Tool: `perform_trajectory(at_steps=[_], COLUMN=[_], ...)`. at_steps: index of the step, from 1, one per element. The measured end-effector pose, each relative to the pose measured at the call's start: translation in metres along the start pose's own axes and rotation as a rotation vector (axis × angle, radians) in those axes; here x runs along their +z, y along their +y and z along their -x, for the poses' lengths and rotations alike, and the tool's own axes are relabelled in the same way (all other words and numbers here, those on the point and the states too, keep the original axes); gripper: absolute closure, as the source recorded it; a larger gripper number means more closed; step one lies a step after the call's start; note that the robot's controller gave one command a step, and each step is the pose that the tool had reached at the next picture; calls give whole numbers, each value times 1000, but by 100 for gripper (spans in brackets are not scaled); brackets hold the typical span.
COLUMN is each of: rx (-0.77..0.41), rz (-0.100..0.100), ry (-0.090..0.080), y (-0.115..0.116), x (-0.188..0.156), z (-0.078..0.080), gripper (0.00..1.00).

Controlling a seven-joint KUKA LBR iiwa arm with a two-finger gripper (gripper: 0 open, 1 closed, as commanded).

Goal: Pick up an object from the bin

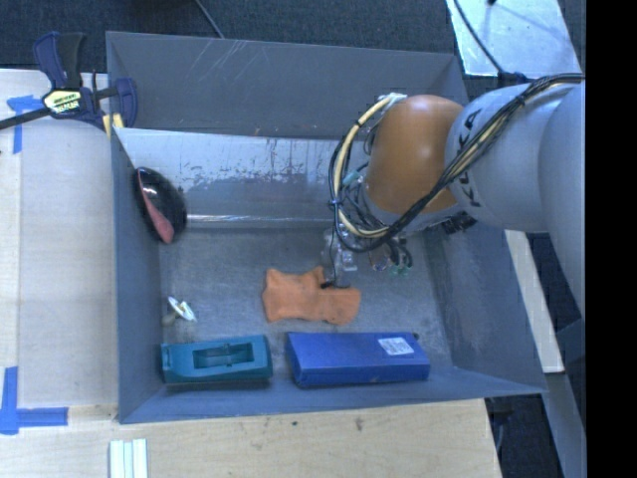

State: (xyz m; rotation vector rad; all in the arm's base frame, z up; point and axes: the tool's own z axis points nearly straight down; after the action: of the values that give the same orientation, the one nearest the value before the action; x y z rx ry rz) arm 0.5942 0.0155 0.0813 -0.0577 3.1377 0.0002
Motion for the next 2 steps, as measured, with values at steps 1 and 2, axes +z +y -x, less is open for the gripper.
perform_trajectory(at_steps=[1, 2], rx=[-5, -41], rz=[0, -1], ry=[5, -4], y=[2, -12], x=[-31, -129], z=[-15, 27], gripper=[100, 0])
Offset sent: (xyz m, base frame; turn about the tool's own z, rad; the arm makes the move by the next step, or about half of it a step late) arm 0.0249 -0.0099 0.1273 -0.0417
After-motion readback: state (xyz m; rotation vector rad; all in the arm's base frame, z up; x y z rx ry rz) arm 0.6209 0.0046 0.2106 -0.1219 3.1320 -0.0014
